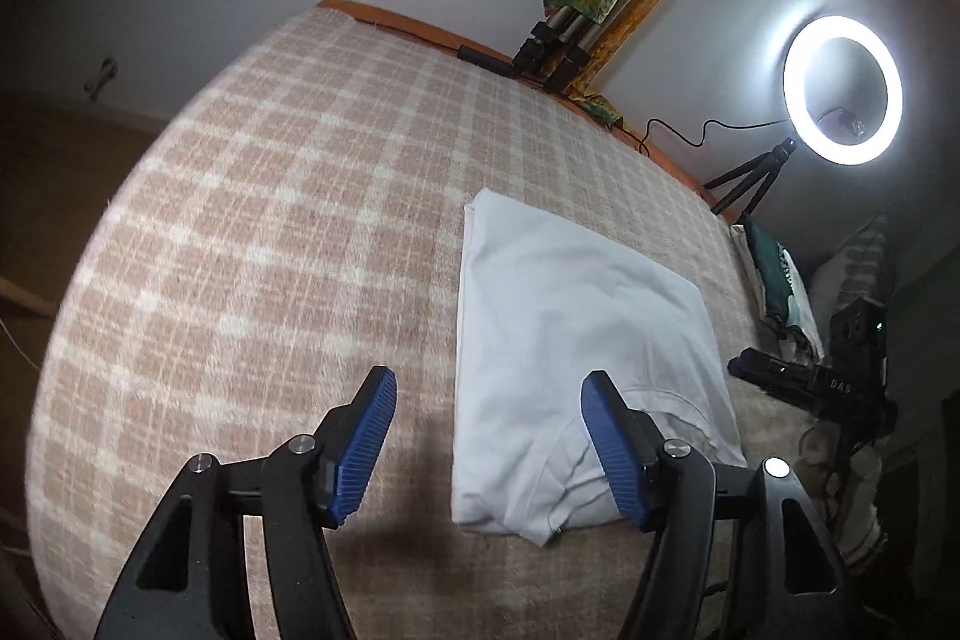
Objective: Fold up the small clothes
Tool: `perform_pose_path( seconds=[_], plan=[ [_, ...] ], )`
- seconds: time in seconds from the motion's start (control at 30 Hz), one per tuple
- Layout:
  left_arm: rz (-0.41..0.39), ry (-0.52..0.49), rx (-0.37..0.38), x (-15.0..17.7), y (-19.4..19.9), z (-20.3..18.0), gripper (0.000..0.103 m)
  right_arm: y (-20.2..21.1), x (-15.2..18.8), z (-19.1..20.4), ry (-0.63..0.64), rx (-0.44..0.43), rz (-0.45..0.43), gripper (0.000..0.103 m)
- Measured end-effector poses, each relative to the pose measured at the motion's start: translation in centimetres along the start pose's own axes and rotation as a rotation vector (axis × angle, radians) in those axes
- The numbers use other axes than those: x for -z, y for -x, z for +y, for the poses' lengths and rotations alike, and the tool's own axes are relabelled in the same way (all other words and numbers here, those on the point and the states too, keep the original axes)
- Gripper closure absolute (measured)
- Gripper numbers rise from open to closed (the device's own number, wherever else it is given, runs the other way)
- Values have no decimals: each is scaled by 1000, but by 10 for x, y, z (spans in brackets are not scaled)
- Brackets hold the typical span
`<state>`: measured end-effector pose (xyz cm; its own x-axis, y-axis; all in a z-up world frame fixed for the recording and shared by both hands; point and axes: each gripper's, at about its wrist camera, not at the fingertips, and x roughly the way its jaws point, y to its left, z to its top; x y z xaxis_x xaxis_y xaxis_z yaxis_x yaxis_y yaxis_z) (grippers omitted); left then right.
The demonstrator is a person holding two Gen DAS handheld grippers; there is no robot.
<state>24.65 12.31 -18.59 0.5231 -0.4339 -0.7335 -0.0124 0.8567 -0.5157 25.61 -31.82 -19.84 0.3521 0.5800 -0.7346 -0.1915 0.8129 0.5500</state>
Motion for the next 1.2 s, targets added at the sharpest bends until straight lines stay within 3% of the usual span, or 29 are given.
perform_pose_path(
  seconds=[0.23, 0.7, 0.87, 0.9, 0.97, 1.03, 1.2],
  plan=[
    [72, 128, 73, 18, -21, 10, 37, -1, 34, -15, -114, -114, 18, 55],
    [66, 132, 118, -6, -54, 1, 38, -18, 27, 0, -117, -176, 7, 54],
    [68, 166, 133, -15, -66, 3, 60, -30, 19, 4, -136, -215, 7, 59],
    [65, 158, 121, -16, -67, 2, 64, -33, 18, 6, -137, -216, 12, 68],
    [74, 131, 89, -16, -71, -3, 82, -39, 16, 10, -136, -208, 31, 79],
    [60, 103, 59, -14, -70, -9, 88, -42, 17, 16, -118, -190, 44, 91],
    [0, 2, 7, -9, -57, -32, 93, -30, 16, 35, -48, -109, 19, 95]
  ],
)
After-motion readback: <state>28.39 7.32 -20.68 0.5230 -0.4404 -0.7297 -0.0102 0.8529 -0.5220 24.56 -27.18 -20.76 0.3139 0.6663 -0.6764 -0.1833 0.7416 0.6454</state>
